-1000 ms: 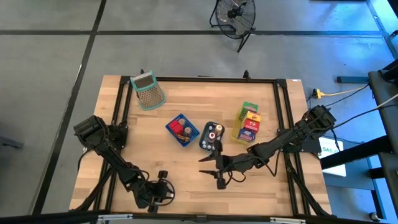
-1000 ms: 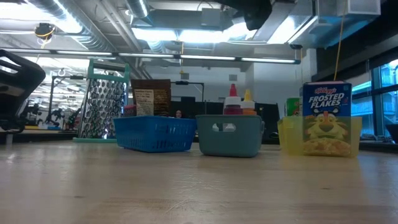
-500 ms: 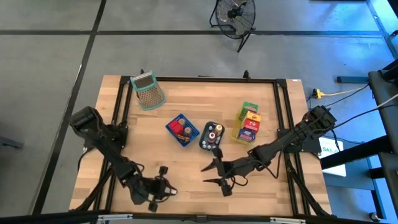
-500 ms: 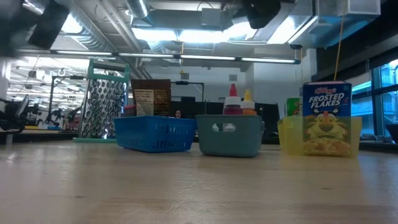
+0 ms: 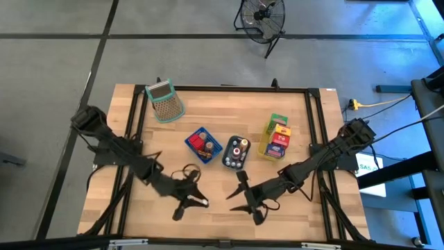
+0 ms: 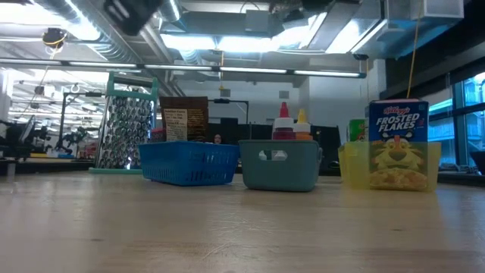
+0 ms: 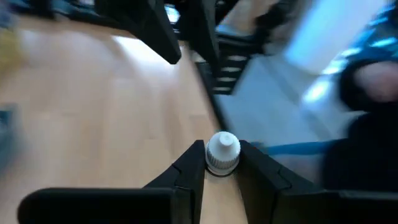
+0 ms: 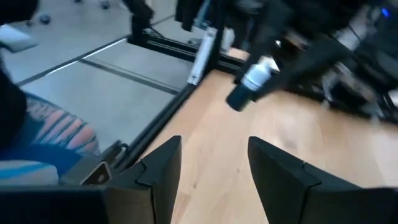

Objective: Pick & Place Kitchen Items
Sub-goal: Put the green food coloring bottle into the green bin

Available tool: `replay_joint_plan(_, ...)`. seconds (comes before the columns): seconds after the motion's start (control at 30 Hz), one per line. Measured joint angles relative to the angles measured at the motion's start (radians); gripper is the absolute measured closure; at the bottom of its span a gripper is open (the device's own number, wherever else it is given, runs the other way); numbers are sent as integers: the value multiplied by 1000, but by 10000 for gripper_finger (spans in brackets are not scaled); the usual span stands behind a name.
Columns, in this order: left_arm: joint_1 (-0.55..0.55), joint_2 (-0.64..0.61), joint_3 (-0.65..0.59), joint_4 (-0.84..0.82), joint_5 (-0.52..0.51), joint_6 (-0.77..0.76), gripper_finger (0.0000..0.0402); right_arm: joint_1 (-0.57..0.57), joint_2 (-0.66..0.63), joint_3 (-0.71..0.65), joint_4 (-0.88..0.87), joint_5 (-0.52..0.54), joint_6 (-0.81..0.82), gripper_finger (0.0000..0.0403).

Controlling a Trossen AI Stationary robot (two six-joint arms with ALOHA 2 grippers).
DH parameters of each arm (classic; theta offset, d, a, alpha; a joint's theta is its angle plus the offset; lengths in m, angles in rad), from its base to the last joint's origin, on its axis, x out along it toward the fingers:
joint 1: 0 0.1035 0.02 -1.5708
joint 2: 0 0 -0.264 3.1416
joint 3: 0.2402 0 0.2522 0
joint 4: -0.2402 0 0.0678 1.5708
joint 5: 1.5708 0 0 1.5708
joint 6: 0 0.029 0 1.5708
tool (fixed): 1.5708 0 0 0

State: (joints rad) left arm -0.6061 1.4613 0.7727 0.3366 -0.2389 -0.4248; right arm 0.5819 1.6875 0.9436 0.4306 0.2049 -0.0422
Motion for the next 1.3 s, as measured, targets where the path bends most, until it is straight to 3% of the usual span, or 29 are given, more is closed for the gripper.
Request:
replay_joint_plan(0.1, 75, -3, 16, 11, 199, -35, 330, 3, 0, 11, -16, -8, -46, 215)
replay_joint_plan(0.2, 135, 3, 61, -54, 320, -34, 330, 2, 0, 35, -53, -7, -72, 215)
replay_joint_plan(0.43, 222, 74, 220, -335, 429, 32, 330, -14, 0, 77, -136, -7, -109, 215)
replay_joint_plan(0.67, 264, 163, 328, -366, 581, 105, 330, -16, 0, 80, -115, -7, -219, 215)
replay_joint_plan(0.83, 302, 190, 364, -369, 589, 111, 330, -17, 0, 80, -89, -2, -291, 215)
replay_joint_plan(0.97, 328, 191, 367, -382, 603, 109, 330, -19, 0, 80, -100, 62, -327, 215)
replay_joint_plan(1.3, 342, 191, 367, -441, 626, 113, 330, -55, 0, 81, -146, 54, -340, 215)
